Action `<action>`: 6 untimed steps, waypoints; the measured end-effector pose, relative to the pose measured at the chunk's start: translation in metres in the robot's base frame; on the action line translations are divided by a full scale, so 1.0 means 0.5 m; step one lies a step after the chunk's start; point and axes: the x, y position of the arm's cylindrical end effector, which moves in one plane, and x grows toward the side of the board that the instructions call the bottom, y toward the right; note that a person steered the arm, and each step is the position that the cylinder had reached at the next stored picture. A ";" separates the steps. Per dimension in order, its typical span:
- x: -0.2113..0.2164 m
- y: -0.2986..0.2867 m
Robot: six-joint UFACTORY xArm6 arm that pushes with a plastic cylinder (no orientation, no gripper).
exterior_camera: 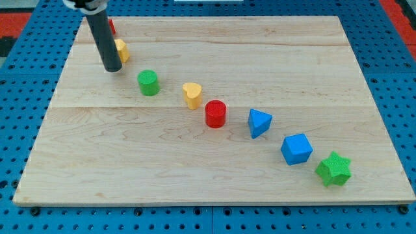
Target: Nudge the green circle up a bit
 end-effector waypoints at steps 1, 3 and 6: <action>0.077 -0.041; 0.165 0.025; 0.070 0.123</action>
